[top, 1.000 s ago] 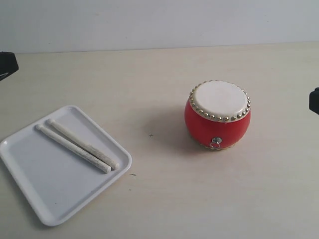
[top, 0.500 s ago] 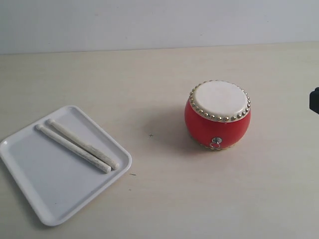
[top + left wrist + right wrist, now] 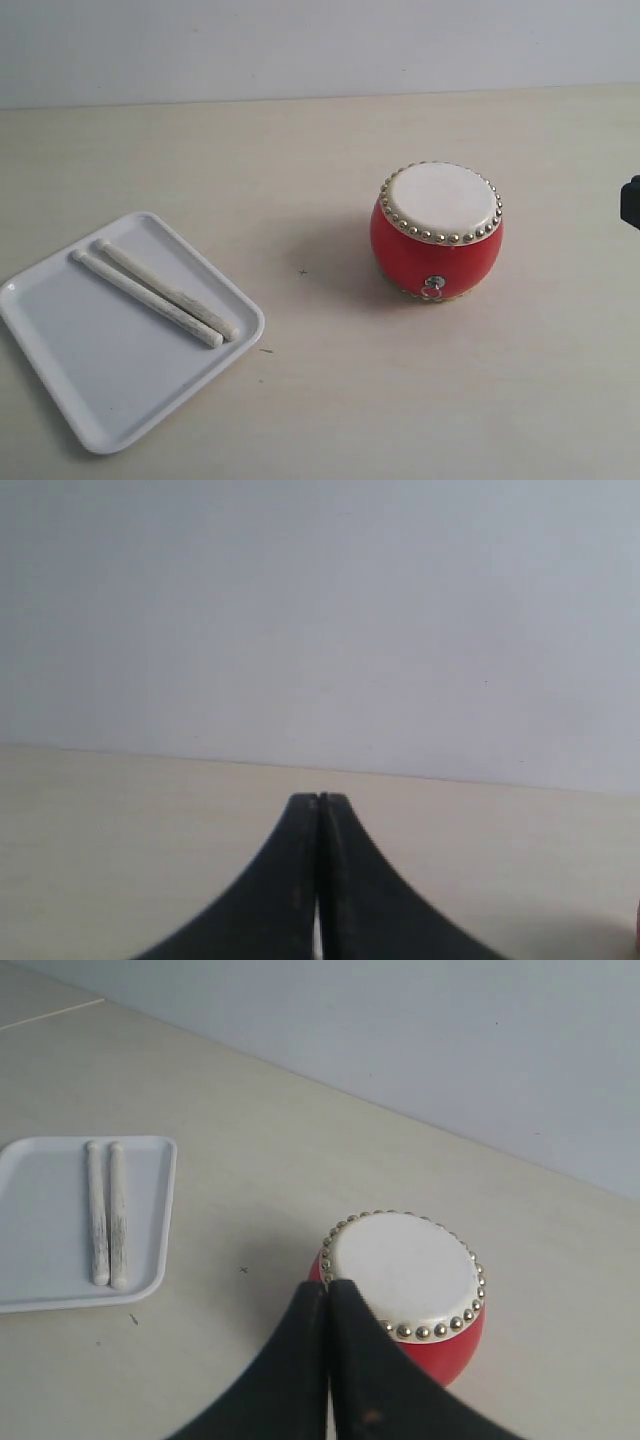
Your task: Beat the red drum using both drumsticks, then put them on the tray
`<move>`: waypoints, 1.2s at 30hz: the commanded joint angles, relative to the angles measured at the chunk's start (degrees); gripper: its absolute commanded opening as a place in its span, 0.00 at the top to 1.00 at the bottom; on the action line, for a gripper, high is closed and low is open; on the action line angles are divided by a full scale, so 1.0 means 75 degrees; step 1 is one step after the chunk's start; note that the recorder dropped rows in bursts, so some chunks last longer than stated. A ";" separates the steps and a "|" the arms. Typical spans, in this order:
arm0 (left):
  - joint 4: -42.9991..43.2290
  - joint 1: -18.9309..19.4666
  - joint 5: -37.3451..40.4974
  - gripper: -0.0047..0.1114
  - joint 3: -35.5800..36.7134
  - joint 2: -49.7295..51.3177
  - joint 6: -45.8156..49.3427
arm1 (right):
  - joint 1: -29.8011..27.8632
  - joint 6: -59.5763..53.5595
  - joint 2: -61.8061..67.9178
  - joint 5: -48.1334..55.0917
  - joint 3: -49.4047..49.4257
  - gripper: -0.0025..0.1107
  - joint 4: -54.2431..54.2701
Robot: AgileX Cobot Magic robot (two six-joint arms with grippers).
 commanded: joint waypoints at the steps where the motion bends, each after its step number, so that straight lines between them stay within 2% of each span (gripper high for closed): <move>1: -0.0231 -0.0041 -0.0044 0.96 0.0027 -0.0048 0.0009 | -0.0031 -0.0004 -0.0017 -0.0082 0.0036 0.98 -0.0051; 5: -0.0322 -0.0041 -0.0093 0.96 -0.0066 -0.0048 0.0009 | -0.0031 -0.0004 -0.0017 -0.0082 0.0036 0.98 -0.0051; 8: 0.0517 -0.0041 0.0048 0.96 -0.0066 -0.0048 -0.0516 | -0.0031 -0.0004 -0.0017 -0.0082 0.0036 0.98 -0.0051; 13: 0.5085 -0.0041 0.0135 0.96 0.0027 -0.0048 -0.4970 | -0.0031 -0.0004 -0.0017 -0.0082 0.0036 0.98 -0.0051; 16: 0.6616 -0.0041 0.0119 0.96 0.0027 -0.0048 -0.6887 | -0.0031 -0.0004 -0.0017 -0.0082 0.0036 0.98 -0.0051; 22: 0.7824 -0.0041 0.0234 0.96 0.0027 -0.0048 -0.8160 | -0.0031 -0.0004 -0.0017 -0.0082 0.0036 0.98 -0.0051; 26: 0.8893 -0.0041 0.0345 0.96 0.0027 -0.0048 -0.9481 | -0.0031 -0.0004 -0.0017 -0.0082 0.0036 0.98 -0.0051; 36: 0.8930 -0.0041 0.0342 0.96 0.0027 -0.0048 -0.9568 | -0.0031 -0.0004 -0.0017 -0.0082 0.0036 0.98 -0.0035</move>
